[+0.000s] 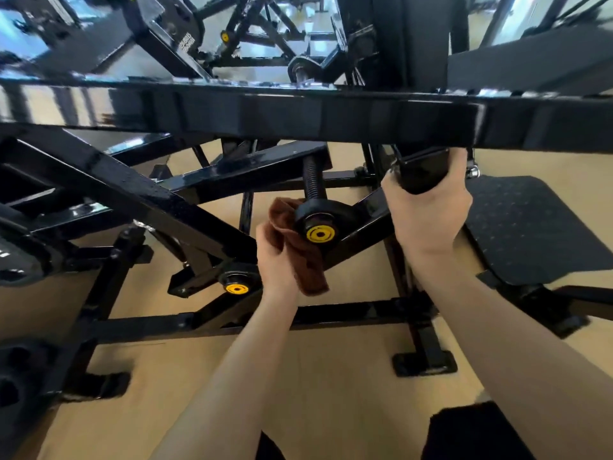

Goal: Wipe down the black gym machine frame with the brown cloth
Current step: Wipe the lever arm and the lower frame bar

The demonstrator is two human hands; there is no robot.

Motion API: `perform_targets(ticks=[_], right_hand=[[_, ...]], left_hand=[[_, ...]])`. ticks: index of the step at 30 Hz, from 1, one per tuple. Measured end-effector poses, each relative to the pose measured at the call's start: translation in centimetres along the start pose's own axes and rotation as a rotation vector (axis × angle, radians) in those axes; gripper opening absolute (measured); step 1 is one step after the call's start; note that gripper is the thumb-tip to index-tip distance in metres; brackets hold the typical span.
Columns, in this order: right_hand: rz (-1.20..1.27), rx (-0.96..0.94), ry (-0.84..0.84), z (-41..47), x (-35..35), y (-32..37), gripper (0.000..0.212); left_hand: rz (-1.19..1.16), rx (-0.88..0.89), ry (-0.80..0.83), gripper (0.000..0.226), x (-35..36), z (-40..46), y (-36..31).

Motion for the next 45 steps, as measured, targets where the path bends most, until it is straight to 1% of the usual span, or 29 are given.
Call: perform_targets(ticks=[3,5,6,7,8,9,10,14,16,17,19,20,23,24,25,27,28,29,30,33,36,38,39,40,41,42,43,44,45], right_hand=[[-0.015,-0.041,-0.018,0.0,0.0,-0.1,0.050],[-0.030,-0.062,-0.027,0.1,0.0,-0.2,0.047],[-0.040,-0.065,-0.026,0.2,0.1,-0.3,0.046],[-0.049,-0.065,-0.027,0.2,0.2,-0.5,0.046],[-0.063,-0.063,-0.038,0.3,0.3,-0.7,0.046],[-0.080,-0.059,-0.054,0.4,0.2,-1.0,0.048],[-0.094,-0.058,-0.063,0.4,0.3,-1.1,0.051],[-0.097,-0.090,-0.059,0.4,0.3,-1.0,0.055],[-0.094,-0.089,-0.034,0.3,0.4,-0.9,0.057],[-0.085,-0.093,-0.026,0.3,0.4,-0.9,0.058],[-0.057,-0.100,-0.026,0.3,0.3,-0.8,0.057],[-0.043,-0.108,-0.028,0.2,0.2,-0.7,0.057],[-0.037,-0.133,-0.009,0.2,0.3,-0.6,0.063],[-0.041,-0.128,0.007,0.3,0.1,-0.6,0.067],[-0.039,-0.121,0.016,0.3,-0.2,-0.4,0.072],[-0.063,-0.147,0.034,-0.5,-0.7,0.4,0.082],[-0.100,-0.185,0.046,-1.6,-0.7,1.2,0.083],[-0.141,-0.231,0.058,-2.9,-0.6,2.2,0.082],[-0.182,-0.272,0.062,-4.1,-0.4,3.1,0.079],[-0.285,-0.320,0.044,-5.6,0.1,4.3,0.074],[-0.244,-0.330,0.042,-5.6,-0.7,3.5,0.071],[-0.128,-0.509,0.030,-7.8,-1.1,5.2,0.067],[-0.081,-0.622,0.054,-9.1,-0.4,6.2,0.065],[-0.107,-0.697,0.129,-10.2,1.4,6.8,0.065],[-0.201,-0.705,0.229,-10.6,3.8,6.8,0.067],[-0.319,-0.667,0.303,-10.4,6.0,6.0,0.069],[-0.418,-0.645,0.337,-10.0,7.7,5.0,0.068],[-0.496,-0.683,0.335,-9.6,8.8,4.0,0.062],[-0.551,-0.764,0.310,-9.5,9.6,3.1,0.052]], left_hand=[[0.116,0.140,-0.018,0.015,-0.5,-0.4,-0.1],[0.348,0.202,0.020,0.024,-0.7,0.3,0.4],[0.558,0.238,0.033,0.022,-0.9,0.7,0.7],[0.682,0.243,0.042,0.018,-1.6,1.4,1.3],[0.819,0.294,0.022,0.019,-2.1,2.1,1.5],[0.907,0.326,0.007,0.025,-2.4,2.7,1.5],[0.995,0.316,-0.011,0.032,-3.0,3.4,1.5],[1.315,0.329,0.008,0.041,-3.6,4.3,0.8],[1.351,0.364,0.018,0.035,-4.2,3.8,0.7],[1.265,0.355,0.033,0.030,-4.4,3.1,0.6],[0.921,0.257,0.080,0.018,-4.0,1.2,0.5],[0.794,0.226,0.096,0.014,-3.1,0.2,0.4],[0.692,0.257,0.074,0.010,-1.2,-0.7,-0.2],[0.724,0.259,0.084,0.013,-1.4,-0.5,0.0],[0.831,0.274,0.088,0.018,-2.1,-0.1,0.4],[1.181,0.301,0.054,0.031,-4.6,1.0,1.3],[1.315,0.321,0.042,0.036,-5.7,1.4,1.6],[1.373,0.341,0.039,0.039,-6.3,1.5,1.6],[1.383,0.357,0.041,0.040,-6.4,1.6,1.5],[1.312,0.402,0.052,0.043,-5.6,1.1,1.2],[1.358,0.445,0.074,0.058,-5.2,1.0,2.0],[1.442,0.437,0.050,0.065,-5.3,1.4,2.5],[1.478,0.440,0.044,0.069,-5.3,1.7,2.7],[1.509,0.448,0.048,0.070,-5.1,1.9,2.8],[1.527,0.465,0.055,0.071,-5.1,2.0,2.8],[1.530,0.481,0.067,0.071,-5.1,2.2,2.8],[1.524,0.504,0.079,0.069,-5.2,2.3,2.9],[1.516,0.535,0.094,0.067,-5.2,2.3,2.7],[1.512,0.569,0.117,0.066,-5.3,2.2,2.6]])
Point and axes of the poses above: each hand's wrist, its own z-axis towards the middle knuckle, its own x-axis out of the palm, y = z × x, the point moved 6 cm from there along z, towards the middle knuckle, and after that the axes turned 1 degree about -z, right-handed, at the moved point
